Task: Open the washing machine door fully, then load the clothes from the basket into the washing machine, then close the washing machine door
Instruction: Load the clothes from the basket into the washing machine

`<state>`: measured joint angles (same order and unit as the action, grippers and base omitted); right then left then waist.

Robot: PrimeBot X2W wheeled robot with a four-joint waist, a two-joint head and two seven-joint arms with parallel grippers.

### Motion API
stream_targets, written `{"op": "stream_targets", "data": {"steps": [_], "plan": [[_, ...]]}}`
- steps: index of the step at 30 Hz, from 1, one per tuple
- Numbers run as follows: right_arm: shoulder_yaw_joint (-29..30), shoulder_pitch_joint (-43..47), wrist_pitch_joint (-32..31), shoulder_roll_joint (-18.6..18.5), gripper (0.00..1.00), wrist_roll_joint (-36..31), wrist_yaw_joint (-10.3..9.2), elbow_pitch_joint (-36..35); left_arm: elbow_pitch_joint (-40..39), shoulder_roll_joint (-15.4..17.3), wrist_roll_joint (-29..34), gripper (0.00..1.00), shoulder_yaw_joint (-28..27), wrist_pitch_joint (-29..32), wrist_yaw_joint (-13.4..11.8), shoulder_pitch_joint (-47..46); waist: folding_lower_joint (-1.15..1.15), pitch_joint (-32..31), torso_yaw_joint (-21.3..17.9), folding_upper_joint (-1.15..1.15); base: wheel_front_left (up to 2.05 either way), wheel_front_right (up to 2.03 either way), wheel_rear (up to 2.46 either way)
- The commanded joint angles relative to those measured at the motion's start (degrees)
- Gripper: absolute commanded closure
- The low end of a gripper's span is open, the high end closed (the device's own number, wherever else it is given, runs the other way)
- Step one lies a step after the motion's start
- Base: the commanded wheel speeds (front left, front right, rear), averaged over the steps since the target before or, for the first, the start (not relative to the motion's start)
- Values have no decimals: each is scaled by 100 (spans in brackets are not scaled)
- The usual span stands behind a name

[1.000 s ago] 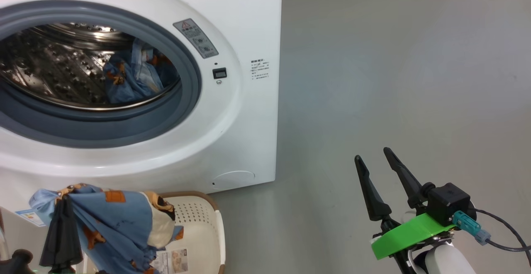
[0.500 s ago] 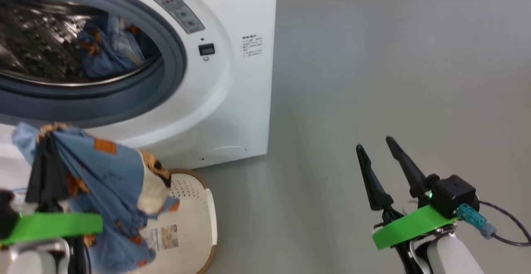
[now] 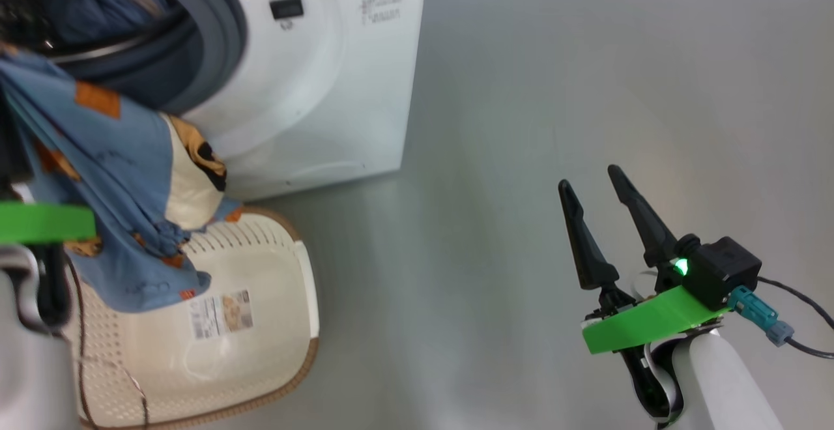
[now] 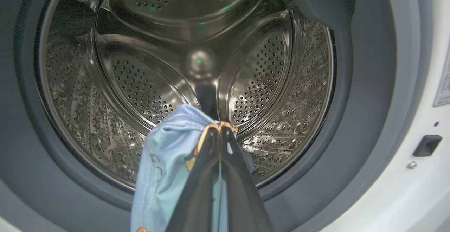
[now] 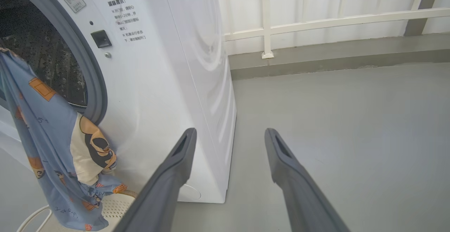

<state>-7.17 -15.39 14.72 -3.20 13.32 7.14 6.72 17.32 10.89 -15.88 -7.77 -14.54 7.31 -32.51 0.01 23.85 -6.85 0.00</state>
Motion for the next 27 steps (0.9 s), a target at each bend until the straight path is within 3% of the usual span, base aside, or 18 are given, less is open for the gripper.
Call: {"op": "stream_targets", "data": {"steps": [1,15,27], "plan": [[-164,-68,28,33,0,53,35,-176,-35,313,-8,100,-108,-46,17,-284,-1,468,-80,0,0,0,0],[-192,-274,28,33,0,216,35,-245,1116,823,-92,100,240,25,17,-1850,-1,1302,-214,0,0,0,0],[-289,-419,28,33,0,439,35,-297,1902,1237,-129,100,818,683,17,-3372,-1,1919,-387,0,0,0,0]]}}
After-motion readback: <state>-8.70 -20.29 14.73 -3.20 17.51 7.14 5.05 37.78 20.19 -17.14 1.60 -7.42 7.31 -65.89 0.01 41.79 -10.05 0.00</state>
